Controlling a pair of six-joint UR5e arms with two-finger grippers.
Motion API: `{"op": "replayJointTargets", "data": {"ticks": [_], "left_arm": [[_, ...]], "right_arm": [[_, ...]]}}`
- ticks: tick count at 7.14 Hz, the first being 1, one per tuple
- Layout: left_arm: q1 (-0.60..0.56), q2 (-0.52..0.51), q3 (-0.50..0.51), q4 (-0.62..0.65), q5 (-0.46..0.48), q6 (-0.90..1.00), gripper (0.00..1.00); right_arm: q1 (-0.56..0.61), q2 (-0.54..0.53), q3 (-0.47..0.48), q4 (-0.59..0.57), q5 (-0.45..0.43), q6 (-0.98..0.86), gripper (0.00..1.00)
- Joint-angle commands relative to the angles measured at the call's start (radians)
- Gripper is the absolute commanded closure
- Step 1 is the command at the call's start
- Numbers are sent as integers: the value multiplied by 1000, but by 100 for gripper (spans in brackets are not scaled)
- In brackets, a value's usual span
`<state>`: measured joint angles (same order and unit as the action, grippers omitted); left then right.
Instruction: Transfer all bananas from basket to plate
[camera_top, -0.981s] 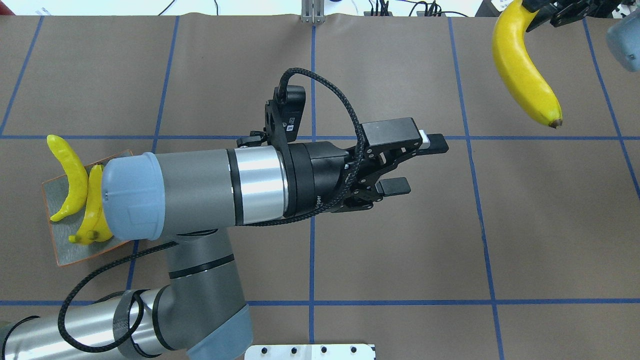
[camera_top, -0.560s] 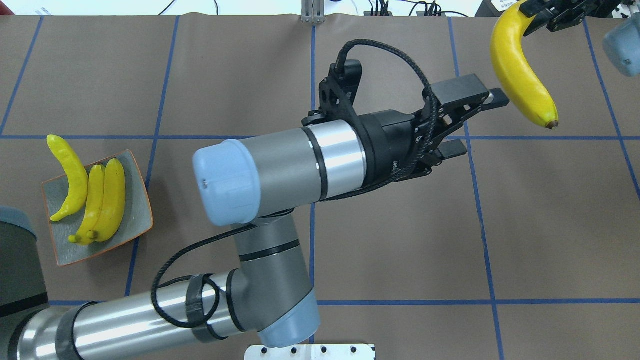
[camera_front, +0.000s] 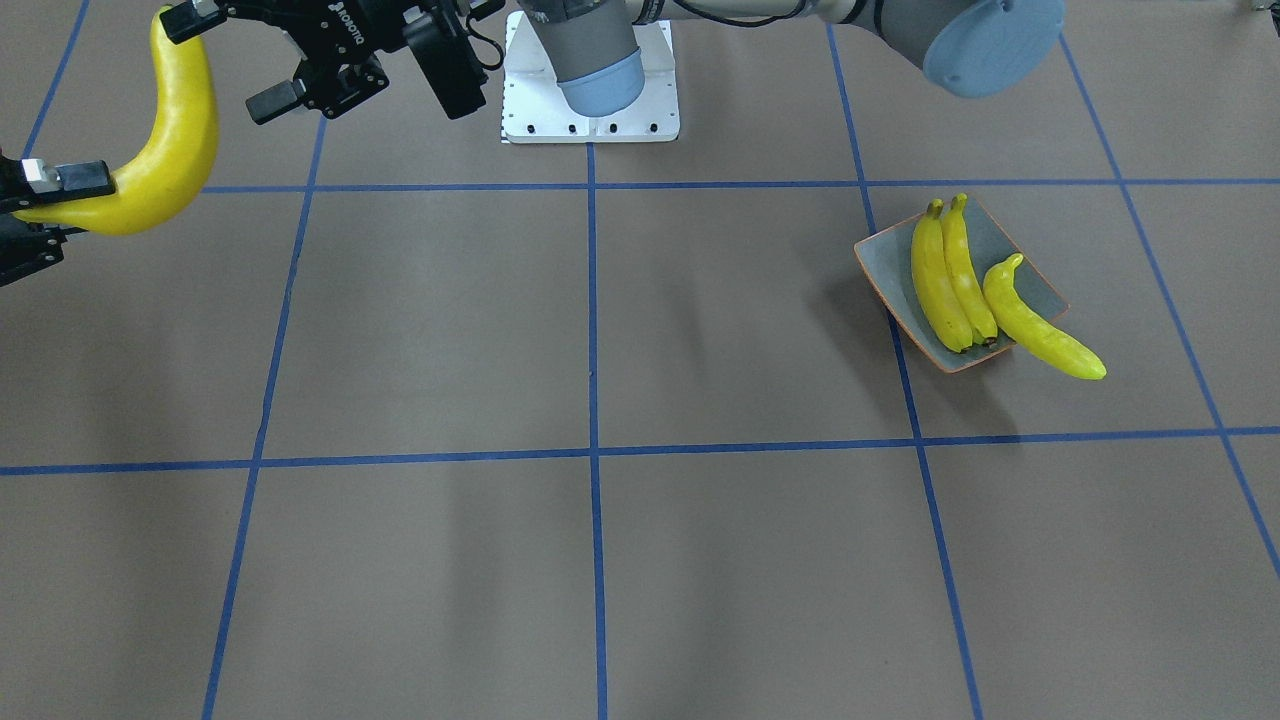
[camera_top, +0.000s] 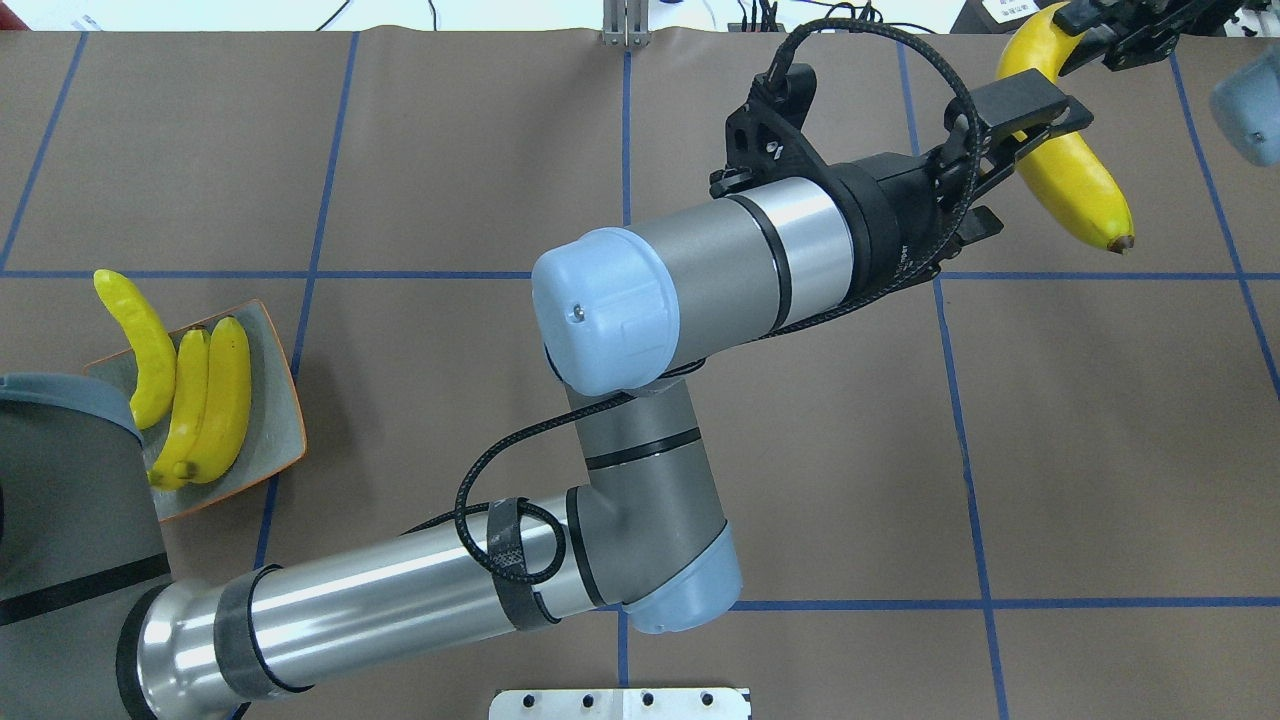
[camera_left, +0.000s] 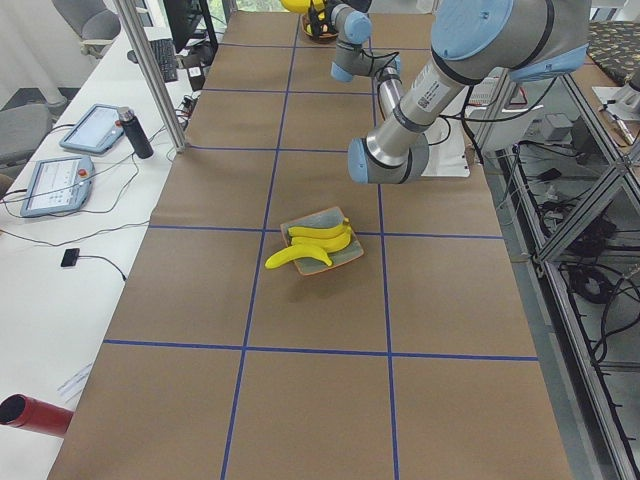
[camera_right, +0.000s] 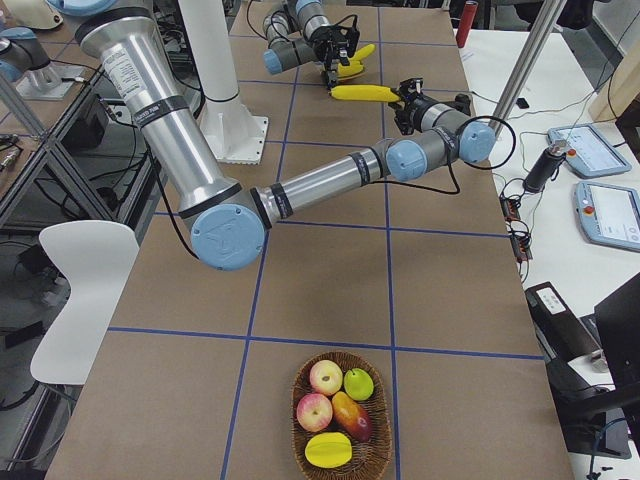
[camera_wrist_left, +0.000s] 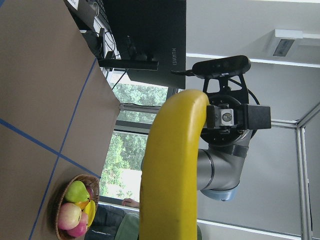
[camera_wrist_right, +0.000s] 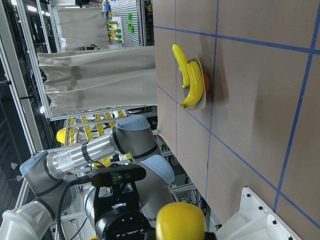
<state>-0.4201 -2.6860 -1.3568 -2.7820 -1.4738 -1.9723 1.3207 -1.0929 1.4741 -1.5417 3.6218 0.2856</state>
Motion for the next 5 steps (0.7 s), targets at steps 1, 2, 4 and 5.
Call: {"op": "replayJointTargets", "data": {"ticks": [1,2,4,5], "left_arm": [[-9,-14,30,-1,3,-2,0],[-9,-15,30,-1,3,-3,0],[-9,-29,30,1,4,-46,0],[-9,-32,33,1,10,-51,0]], "right_arm": [[0,1,0,0,14,0,100],[0,2,3,0,14,0,100],[-5,2,6,0,12,-2,100],[-5,2,8,0,12,-2,100]]}}
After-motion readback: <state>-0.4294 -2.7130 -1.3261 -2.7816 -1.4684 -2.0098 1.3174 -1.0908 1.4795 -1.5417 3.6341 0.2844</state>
